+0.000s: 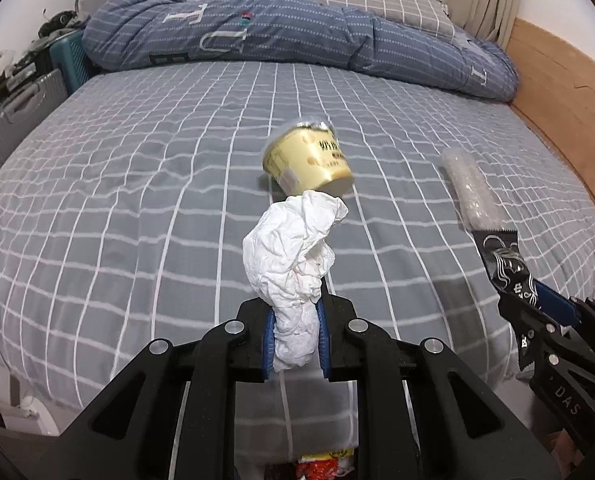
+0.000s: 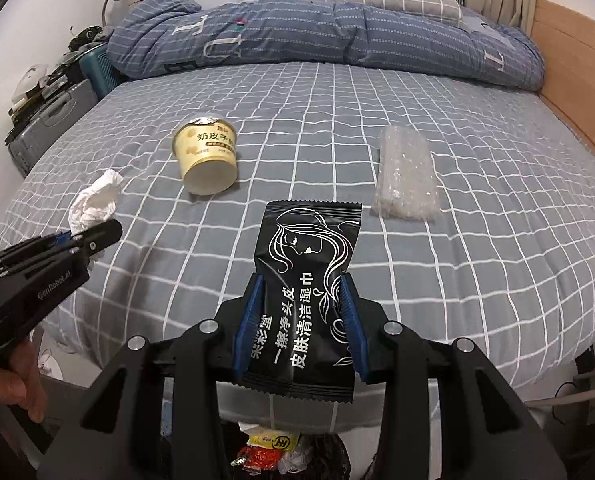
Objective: Collect trash
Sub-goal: 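Carry the black sachet with the right tool while the left tool carries the tissue to the bin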
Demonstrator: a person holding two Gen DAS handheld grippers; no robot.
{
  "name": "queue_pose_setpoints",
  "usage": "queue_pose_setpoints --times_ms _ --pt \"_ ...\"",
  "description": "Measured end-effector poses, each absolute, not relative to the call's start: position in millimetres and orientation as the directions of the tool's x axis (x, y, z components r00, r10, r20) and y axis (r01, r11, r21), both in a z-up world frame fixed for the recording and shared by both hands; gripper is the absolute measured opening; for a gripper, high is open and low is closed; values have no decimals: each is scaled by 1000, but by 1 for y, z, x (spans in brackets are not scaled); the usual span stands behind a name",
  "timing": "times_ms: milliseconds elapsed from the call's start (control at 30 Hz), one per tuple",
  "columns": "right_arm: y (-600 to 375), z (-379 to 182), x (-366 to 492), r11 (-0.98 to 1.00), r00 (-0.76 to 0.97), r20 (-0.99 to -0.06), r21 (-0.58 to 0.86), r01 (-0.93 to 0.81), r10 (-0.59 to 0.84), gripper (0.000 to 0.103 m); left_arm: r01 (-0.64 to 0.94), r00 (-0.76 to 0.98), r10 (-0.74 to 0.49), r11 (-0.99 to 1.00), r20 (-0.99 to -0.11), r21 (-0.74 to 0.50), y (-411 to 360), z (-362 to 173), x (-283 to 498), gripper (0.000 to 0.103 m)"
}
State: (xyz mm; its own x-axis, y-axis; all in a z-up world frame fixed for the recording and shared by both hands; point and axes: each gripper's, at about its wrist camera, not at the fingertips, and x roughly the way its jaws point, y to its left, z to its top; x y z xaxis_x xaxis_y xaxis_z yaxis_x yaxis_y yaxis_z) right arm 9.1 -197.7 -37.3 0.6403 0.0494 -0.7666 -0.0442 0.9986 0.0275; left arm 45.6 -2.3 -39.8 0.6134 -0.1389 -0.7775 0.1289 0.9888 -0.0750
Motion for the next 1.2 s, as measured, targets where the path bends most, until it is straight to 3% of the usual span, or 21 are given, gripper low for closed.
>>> queue_pose_setpoints --times_ms 1200 --pt "-189 -35 -77 995 643 -761 31 -96 86 37 122 563 -162 986 -811 -112 -9 -60 -67 16"
